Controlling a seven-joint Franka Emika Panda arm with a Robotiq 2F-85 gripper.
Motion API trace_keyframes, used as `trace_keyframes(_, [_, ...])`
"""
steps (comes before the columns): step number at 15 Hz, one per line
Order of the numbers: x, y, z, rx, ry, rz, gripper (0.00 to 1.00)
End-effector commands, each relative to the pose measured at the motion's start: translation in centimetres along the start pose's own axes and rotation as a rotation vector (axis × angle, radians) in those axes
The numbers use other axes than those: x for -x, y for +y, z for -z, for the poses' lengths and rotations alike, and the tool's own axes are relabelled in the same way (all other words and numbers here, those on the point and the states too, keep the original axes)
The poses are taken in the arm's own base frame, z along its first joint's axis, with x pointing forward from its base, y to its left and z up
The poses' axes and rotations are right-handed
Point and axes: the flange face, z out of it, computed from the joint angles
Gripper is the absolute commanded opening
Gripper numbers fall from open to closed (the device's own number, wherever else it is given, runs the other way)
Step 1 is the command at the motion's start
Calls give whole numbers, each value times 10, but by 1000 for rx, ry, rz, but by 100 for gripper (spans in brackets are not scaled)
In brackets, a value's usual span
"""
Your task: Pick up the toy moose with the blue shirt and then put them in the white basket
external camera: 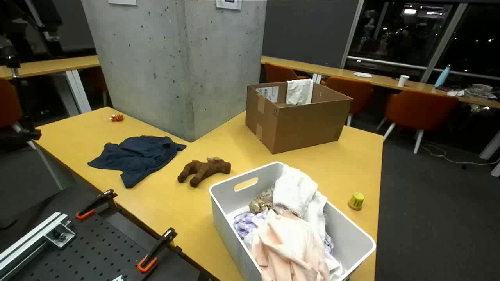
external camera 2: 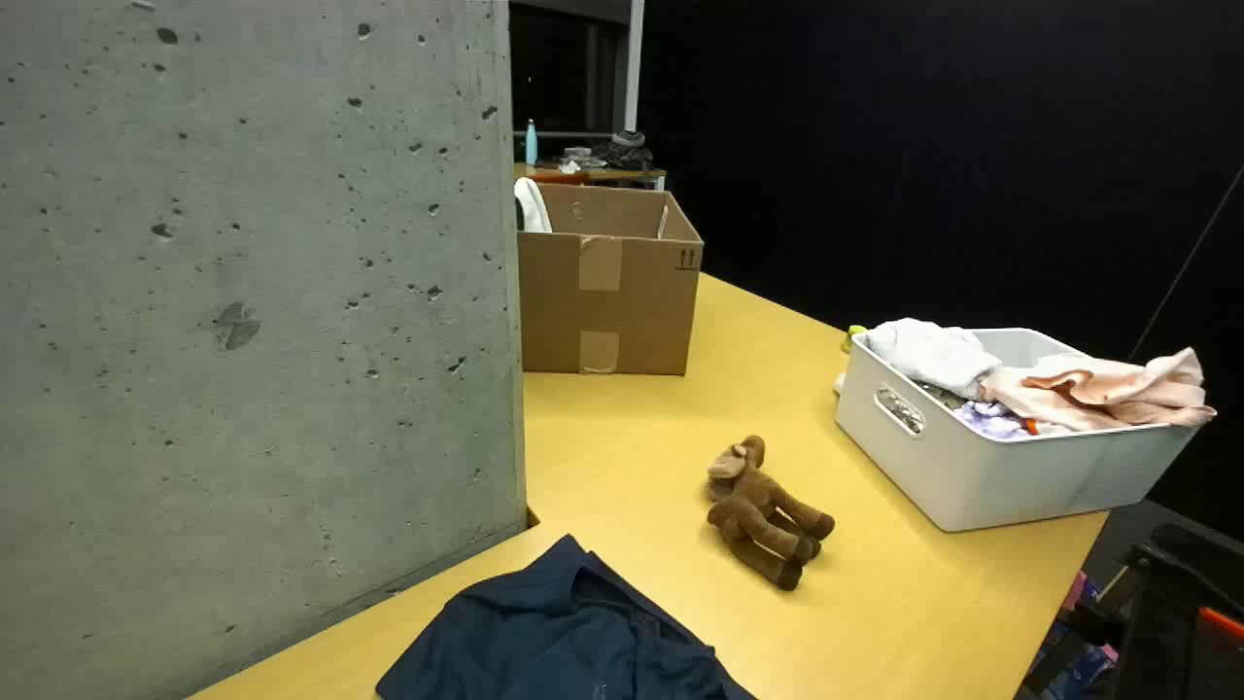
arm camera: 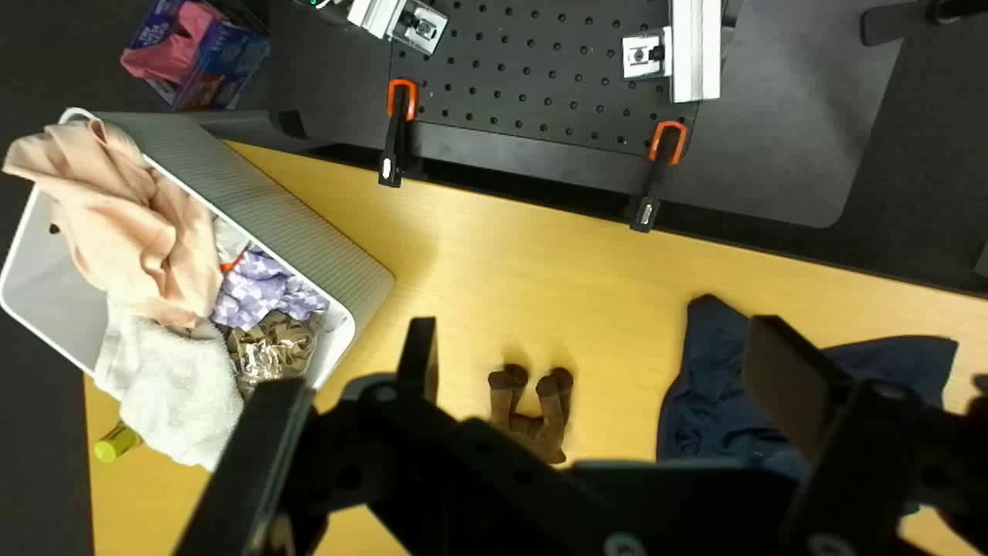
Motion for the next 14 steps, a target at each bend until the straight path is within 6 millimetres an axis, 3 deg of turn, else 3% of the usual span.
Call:
trace_keyframes(1, [0,0,1,0,1,0,100])
trace_keyframes(7, [0,0,2,0,2,0,100])
trace_keyframes(11, [-17,-34,-21,-26,85,35,100])
trace_keyframes(14, [-39,-55,-60,-39,152,35,100])
